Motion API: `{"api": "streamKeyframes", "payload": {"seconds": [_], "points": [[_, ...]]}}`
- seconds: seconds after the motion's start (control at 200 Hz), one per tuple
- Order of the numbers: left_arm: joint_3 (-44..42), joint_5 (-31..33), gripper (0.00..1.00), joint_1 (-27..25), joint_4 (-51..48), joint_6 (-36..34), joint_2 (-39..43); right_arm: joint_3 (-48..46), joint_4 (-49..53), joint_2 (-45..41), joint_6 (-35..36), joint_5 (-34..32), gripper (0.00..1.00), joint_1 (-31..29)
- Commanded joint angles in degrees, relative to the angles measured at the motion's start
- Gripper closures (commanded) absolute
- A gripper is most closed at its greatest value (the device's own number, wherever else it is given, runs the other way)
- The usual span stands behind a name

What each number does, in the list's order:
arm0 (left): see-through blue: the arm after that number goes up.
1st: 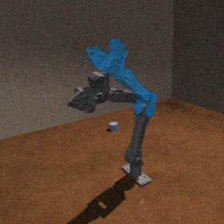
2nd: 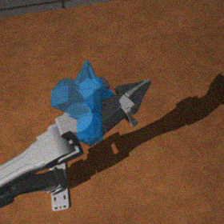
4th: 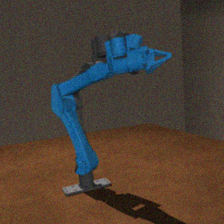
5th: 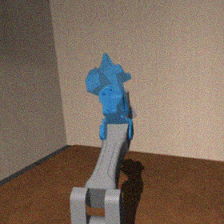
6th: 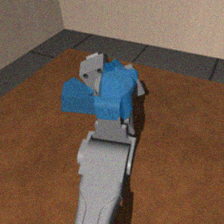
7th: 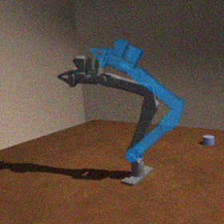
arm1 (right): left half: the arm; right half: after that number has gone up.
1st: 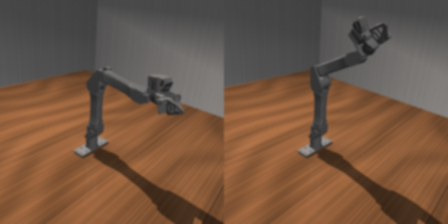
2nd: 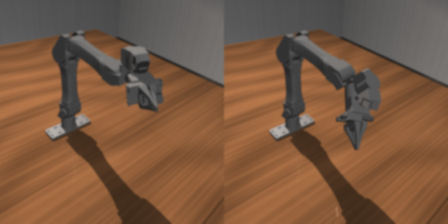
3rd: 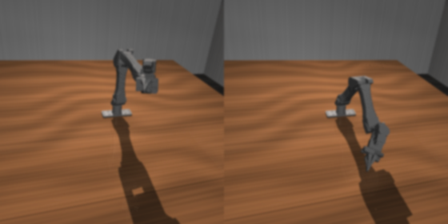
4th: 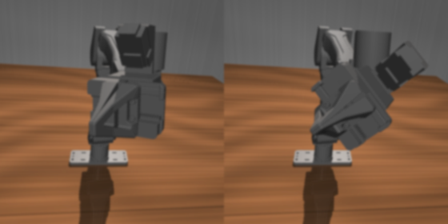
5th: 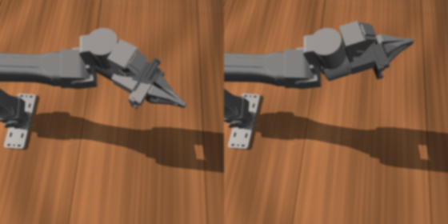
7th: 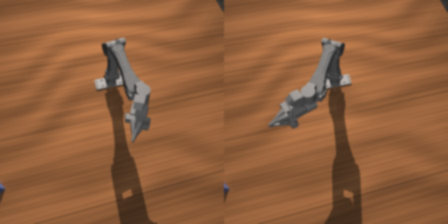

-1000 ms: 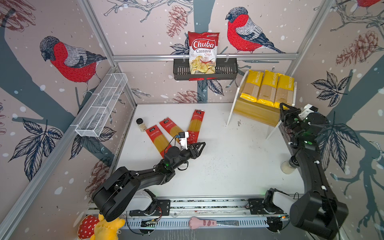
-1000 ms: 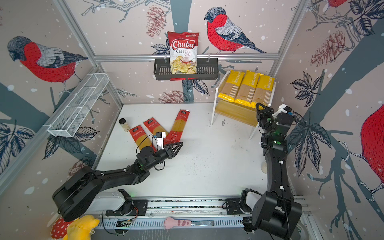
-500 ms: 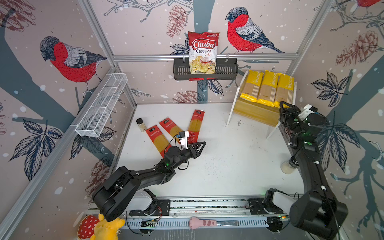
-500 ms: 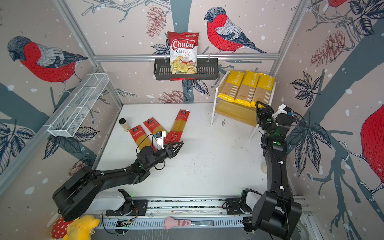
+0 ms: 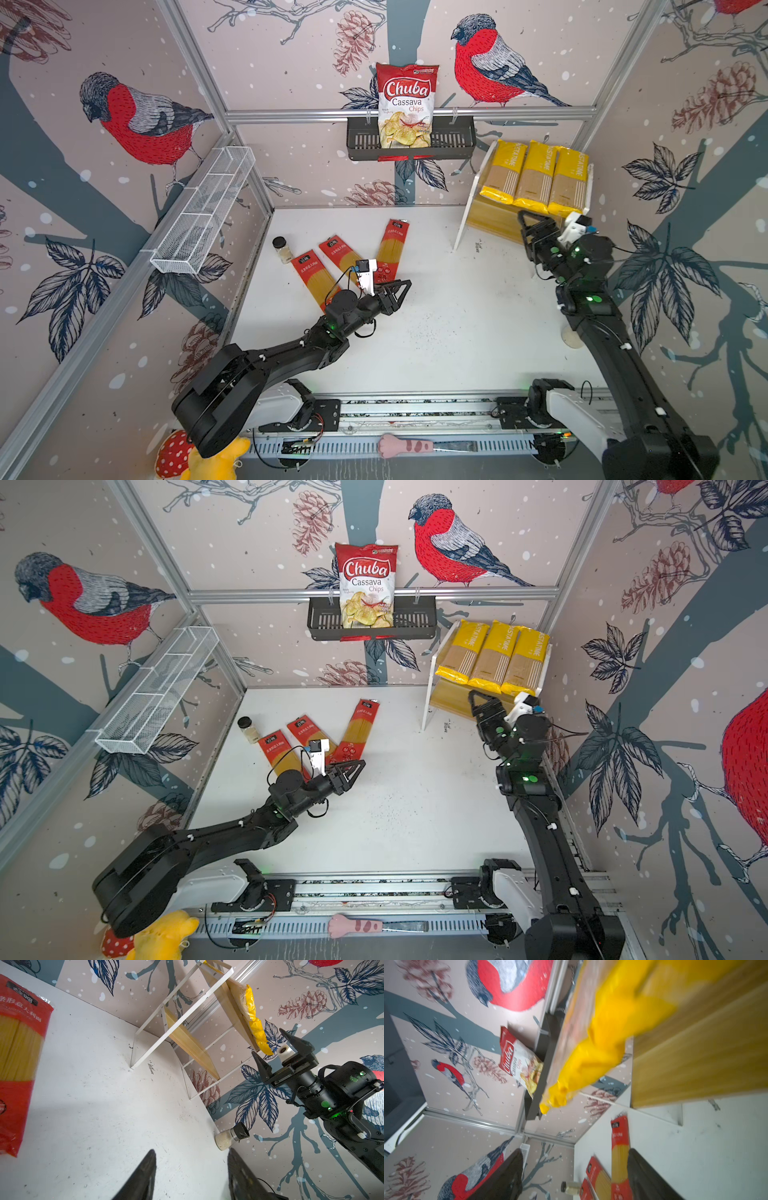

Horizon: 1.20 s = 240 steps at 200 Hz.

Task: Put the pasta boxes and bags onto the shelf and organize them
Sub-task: 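Open the right gripper and withdraw it from the shelf toward the table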

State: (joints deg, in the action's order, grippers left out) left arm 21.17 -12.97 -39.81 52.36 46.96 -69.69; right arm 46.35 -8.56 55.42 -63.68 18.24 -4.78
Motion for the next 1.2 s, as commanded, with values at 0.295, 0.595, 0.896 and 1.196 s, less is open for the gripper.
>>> {"api": "streamKeyframes", "payload": {"seconds": [0.295, 0.595, 0.896, 1.196], "points": [[2.82, 12.42, 0.45, 0.0, -20.33, -9.19, 9.36, 0.91, 0.07, 5.66, 11.09, -24.35, 0.23, -30.64], [3.82, 20.89, 0.43, 0.09, -36.55, -11.2, 11.11, 1.42, -1.35, 17.94, 12.75, -28.63, 0.25, -43.6], [1.21, 25.33, 0.35, 1.0, -44.92, -7.29, 13.18, 3.64, -2.39, 31.69, 11.36, -22.5, 0.27, -47.23], [-0.02, 27.39, 0.28, 5.8, -53.5, -3.16, 16.25, 5.78, -2.83, 39.09, 12.31, -18.9, 0.28, -48.05]]}}
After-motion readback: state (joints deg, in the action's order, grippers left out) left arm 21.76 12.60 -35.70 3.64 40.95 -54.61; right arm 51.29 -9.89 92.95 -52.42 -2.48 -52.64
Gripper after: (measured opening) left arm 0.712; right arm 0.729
